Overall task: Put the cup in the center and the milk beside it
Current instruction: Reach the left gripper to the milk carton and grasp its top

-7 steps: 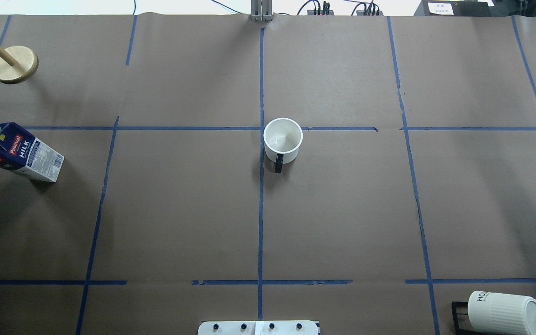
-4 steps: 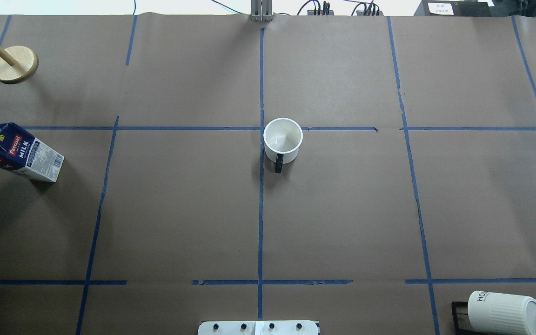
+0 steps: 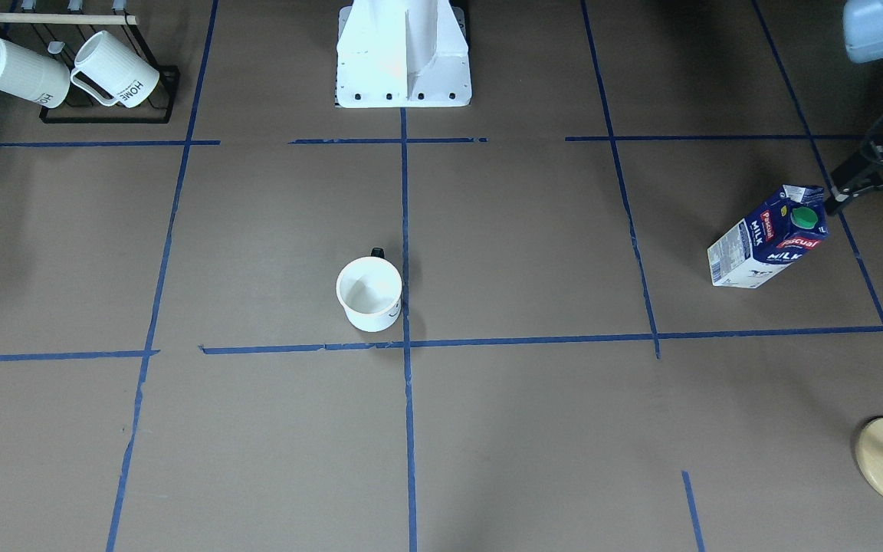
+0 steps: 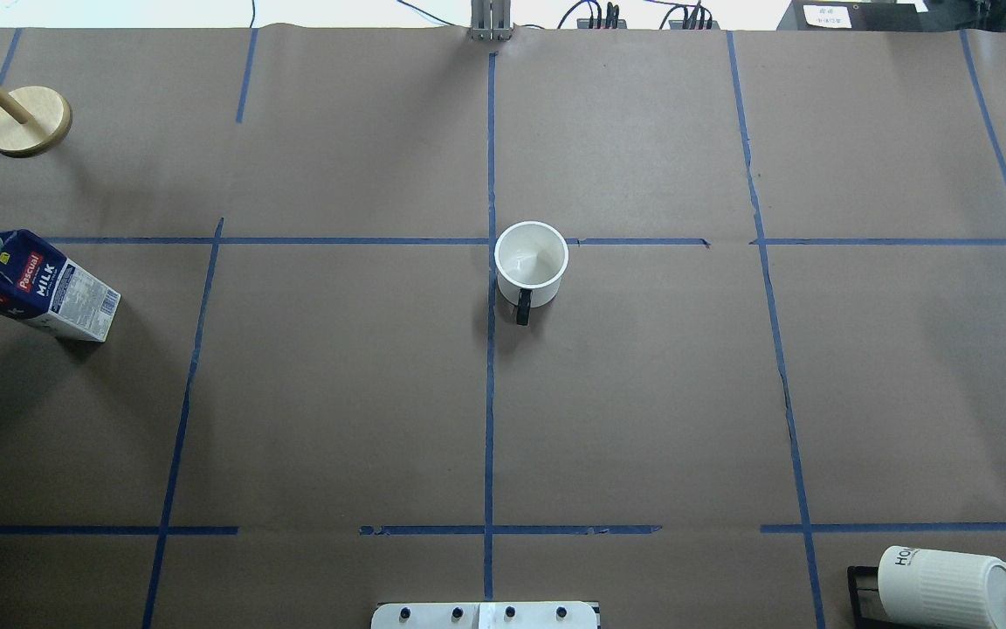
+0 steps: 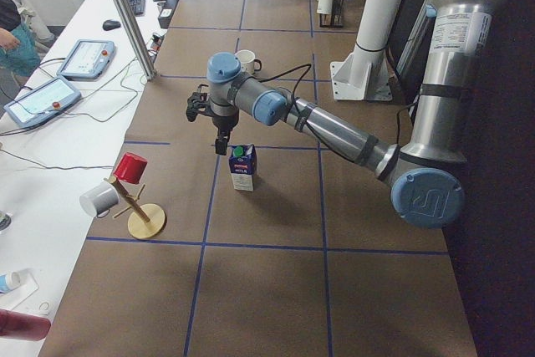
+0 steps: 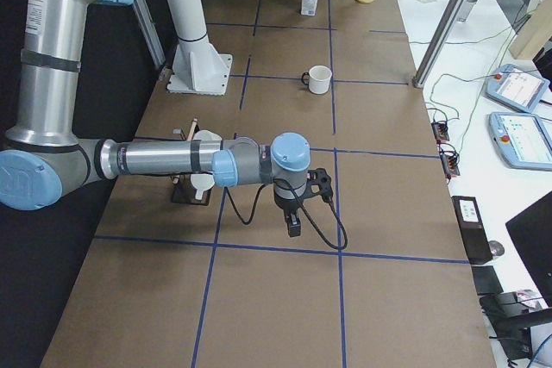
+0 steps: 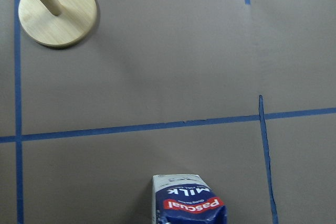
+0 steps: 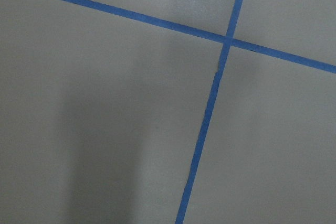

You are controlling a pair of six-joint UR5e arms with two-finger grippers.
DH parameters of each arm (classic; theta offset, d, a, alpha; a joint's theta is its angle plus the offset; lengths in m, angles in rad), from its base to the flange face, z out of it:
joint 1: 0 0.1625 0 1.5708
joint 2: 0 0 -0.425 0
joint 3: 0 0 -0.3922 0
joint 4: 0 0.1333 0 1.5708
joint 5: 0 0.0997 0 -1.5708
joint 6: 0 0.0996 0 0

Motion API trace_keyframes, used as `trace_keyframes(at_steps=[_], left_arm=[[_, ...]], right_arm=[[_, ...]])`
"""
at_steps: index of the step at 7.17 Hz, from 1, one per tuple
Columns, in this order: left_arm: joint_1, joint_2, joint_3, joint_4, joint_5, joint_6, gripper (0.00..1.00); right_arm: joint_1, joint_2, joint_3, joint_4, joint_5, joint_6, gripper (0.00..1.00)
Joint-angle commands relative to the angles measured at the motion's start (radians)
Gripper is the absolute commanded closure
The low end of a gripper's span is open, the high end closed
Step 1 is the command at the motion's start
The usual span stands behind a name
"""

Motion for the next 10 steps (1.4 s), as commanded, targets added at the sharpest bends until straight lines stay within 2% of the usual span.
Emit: trace_keyframes(at_steps=[1,5,8,9,10], left_arm=[[0.067,0.056,0.003,-0.059,0.036,-0.005,0.0],[0.121,0.067,0.023,-0.065,0.043,-0.005,0.02],[0.125,0.06,0.037,-0.064,0.043,-0.005,0.43],[0.125,0.049,0.037,-0.062,0.043,-0.007,0.53],[0.125,0.013,0.026,-0.052,0.044,-0.013,0.54]], right_arm=[[0.0,0.0,-0.001,0.0,0.0,0.0,0.0],[0.0,-0.005,-0.004,0.0,0.0,-0.003,0.0],[0.0,-0.005,-0.004,0.0,0.0,-0.003,0.0],[0.0,-0.005,-0.004,0.0,0.0,-0.002,0.0],[0.0,-0.005,-0.004,0.0,0.0,-0.002,0.01]])
